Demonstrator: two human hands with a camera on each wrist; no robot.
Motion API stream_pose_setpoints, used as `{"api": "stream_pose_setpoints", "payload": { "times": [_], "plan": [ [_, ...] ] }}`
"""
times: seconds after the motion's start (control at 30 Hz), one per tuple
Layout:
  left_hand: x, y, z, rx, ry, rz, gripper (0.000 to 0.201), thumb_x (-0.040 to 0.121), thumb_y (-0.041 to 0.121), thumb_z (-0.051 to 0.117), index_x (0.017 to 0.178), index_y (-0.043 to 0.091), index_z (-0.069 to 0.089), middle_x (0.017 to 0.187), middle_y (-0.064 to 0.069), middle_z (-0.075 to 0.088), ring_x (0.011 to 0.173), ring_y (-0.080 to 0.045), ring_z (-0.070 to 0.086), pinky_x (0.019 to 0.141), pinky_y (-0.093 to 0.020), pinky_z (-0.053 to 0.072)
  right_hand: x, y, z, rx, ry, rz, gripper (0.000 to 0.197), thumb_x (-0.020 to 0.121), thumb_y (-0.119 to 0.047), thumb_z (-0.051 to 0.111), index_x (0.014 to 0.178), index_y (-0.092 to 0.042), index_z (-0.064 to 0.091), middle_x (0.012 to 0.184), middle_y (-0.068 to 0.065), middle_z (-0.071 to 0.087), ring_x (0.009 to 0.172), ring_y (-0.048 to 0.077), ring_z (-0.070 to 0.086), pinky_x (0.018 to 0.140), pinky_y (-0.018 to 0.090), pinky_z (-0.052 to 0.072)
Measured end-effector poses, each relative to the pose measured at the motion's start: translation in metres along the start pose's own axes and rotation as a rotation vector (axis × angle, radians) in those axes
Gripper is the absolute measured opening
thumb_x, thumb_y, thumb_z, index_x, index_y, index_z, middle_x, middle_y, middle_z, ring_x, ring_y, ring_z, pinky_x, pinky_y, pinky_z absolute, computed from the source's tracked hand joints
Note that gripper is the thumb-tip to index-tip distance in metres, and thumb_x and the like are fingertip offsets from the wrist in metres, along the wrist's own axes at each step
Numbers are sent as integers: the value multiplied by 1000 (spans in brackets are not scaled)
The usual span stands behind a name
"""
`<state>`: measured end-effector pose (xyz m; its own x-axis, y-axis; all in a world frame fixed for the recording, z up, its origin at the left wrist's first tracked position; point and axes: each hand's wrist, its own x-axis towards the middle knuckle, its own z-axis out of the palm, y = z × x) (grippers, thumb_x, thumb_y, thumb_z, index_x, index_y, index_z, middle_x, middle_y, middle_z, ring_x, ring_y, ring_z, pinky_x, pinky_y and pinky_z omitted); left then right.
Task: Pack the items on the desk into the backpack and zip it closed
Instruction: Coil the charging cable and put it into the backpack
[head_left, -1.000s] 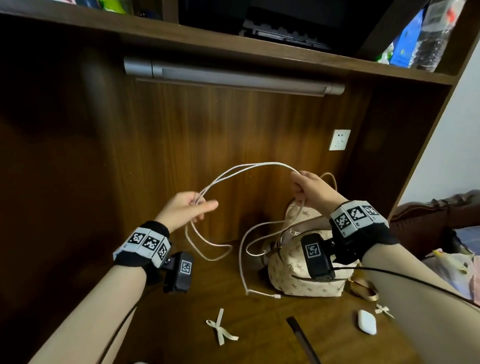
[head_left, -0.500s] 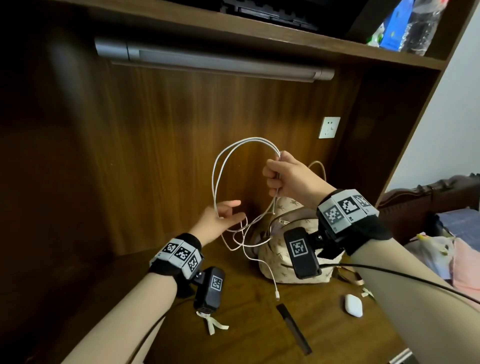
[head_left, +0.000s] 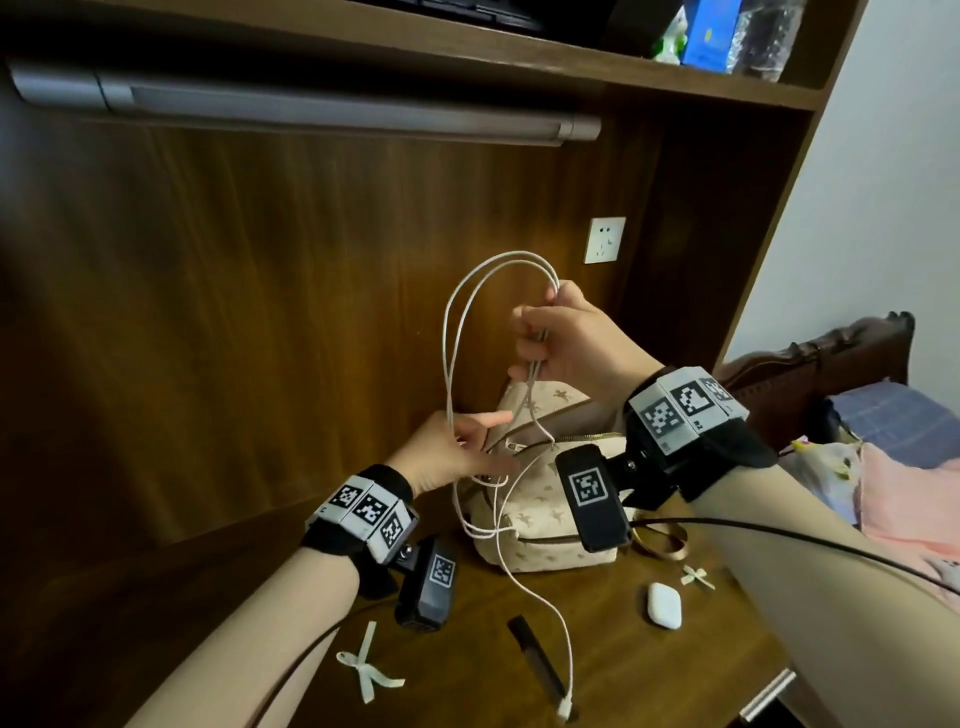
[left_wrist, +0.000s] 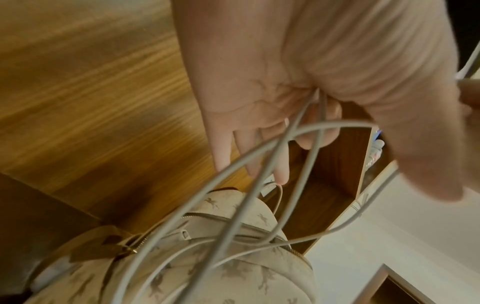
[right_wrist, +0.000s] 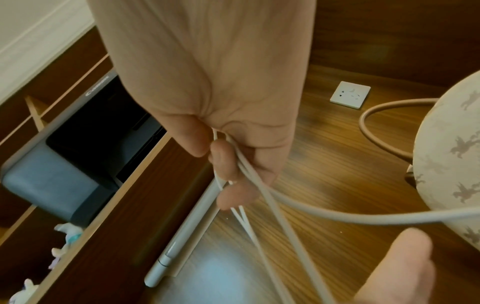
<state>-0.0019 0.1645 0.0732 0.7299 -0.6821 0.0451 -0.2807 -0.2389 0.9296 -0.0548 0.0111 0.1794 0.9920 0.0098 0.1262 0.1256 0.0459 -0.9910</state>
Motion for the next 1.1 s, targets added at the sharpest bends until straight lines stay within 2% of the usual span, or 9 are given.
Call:
{"api": "stream_pose_setpoints", "payload": {
  "times": [0.13,0.27,0.37,0.53,0.63,0.73,0.87,0.97,1.1],
  "plan": [
    [26,-1,20,-29,-35,11,40,79,1,72,56,7,40,89,-3,69,84,7,61,72,-9,43,7,-4,-12,82,-30,-25,24,93,3,37,91,-20,30,78,1,47,49,9,44,62,36,52],
    [41,6,43,-40,-68,-41,30,83,3,68,56,13,60,64,18,68,71,8,64,68,-13,48,10,-10,-31,144,-23,-38,27,92,7,34,90,-20,29,76,0,48,50,9,45,60,38,55],
    [52,9,54,-20,-76,-23,28,82,10,71,68,35,70,78,15,70,86,-1,64,80,-20,51,11,-11,-48,213,-2,-34,29,91,9,32,87,-20,31,74,1,48,48,10,46,60,40,56],
    [72,19,70,-128,45,71,43,73,30,79,108,7,69,114,1,68,108,-10,61,97,-32,45,12,-10,-70,267,7,-44,29,90,10,32,89,-19,30,73,3,53,55,17,55,71,51,54],
    [86,26,83,-167,-16,90,7,84,12,69,90,8,69,85,9,73,90,-4,66,87,-24,50,10,-13,-86,223,26,-61,28,91,9,32,91,-19,29,76,4,55,61,22,58,73,50,54],
    [96,30,87,-157,16,104,19,88,15,64,70,13,60,63,7,68,69,-6,66,77,-24,51,6,-20,-108,194,91,-70,28,93,9,29,87,-18,30,78,7,51,63,26,53,77,54,48],
    [113,23,79,-120,46,109,31,83,36,66,83,10,49,51,6,52,50,-15,56,66,-34,53,3,-20,-147,164,209,-71,23,93,6,33,97,-16,27,77,6,51,64,22,53,74,50,53],
    [119,22,74,-171,3,54,9,97,21,52,92,14,49,47,9,37,40,-5,37,48,-21,39,3,-16,-178,162,277,-107,17,95,-1,38,98,-15,29,76,4,53,63,19,55,74,46,55],
    [117,22,61,-63,58,55,22,99,25,43,89,11,57,45,12,35,40,-1,27,42,-15,25,5,-6,-212,171,401,-126,10,98,-14,41,91,-19,36,68,0,57,54,14,57,74,43,56]
  ]
}}
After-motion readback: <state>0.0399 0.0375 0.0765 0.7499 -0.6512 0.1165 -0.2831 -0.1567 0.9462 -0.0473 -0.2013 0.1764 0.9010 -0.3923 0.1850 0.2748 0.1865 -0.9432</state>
